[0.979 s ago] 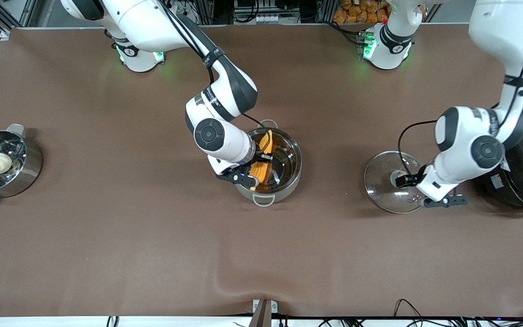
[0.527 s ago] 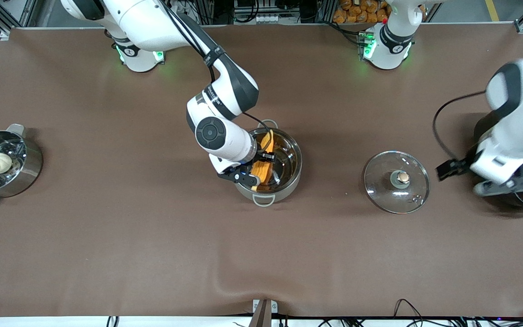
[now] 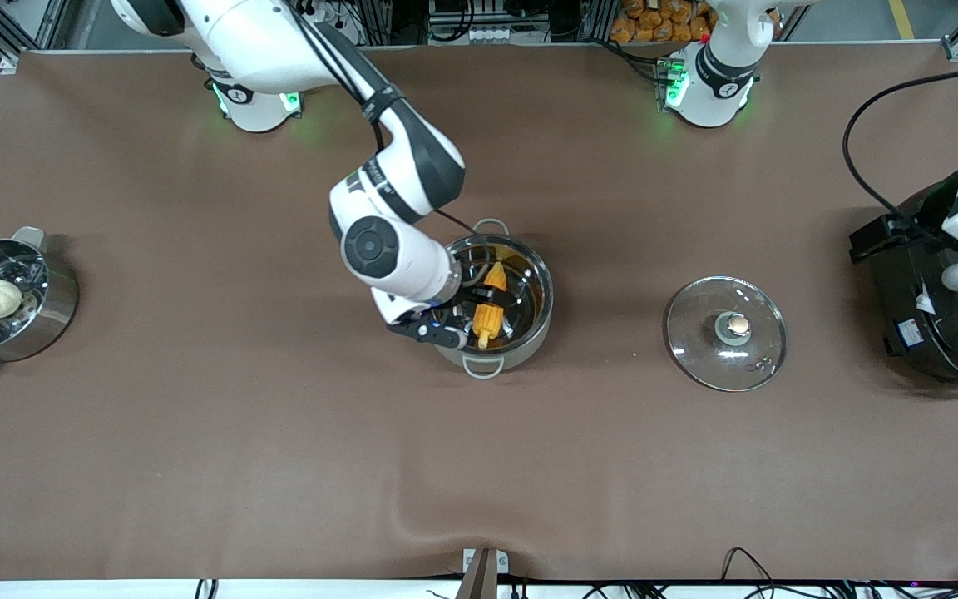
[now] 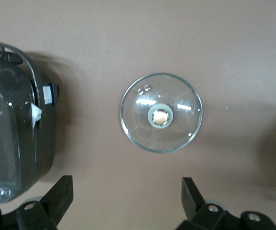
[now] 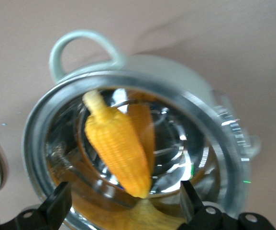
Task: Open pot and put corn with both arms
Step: 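Open the right gripper and withdraw it from the pot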
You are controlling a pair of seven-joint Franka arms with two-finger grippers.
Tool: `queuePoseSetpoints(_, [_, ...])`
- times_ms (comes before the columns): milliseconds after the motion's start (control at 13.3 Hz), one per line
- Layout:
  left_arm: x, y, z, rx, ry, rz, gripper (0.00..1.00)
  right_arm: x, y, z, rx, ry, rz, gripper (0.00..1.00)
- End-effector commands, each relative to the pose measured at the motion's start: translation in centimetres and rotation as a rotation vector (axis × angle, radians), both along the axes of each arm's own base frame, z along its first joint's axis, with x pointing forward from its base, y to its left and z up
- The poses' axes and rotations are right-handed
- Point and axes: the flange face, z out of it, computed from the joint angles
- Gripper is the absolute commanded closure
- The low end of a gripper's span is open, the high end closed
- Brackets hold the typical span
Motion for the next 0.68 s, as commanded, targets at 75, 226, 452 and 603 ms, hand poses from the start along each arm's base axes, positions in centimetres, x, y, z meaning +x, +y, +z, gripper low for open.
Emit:
queuePoseSetpoints(75, [-1.4, -0.7, 2.3, -0.012, 0.004, -0.019, 0.00, 2.4, -8.9, 3.1, -0.012, 0.069, 0.129, 0.00])
queuePoseSetpoints(226, [-1.6, -1.0, 2.5, -0.040, 0.003, -0.021, 0.00, 3.3, -13.1, 2.9, -0.061, 0.087, 0.199, 0.00])
queuePoseSetpoints(452, [-2.2, -1.8, 2.6, -0.065, 0.005, -0.039, 0.00, 3.7, -21.8, 3.0, -0.081, 0.102, 0.283, 0.00])
queuePoseSetpoints(603, [-2.3, -1.9, 2.2, -0.065, 0.014, -0.040, 0.00, 3.8, -28.5, 3.4, -0.037, 0.091, 0.321, 0.00])
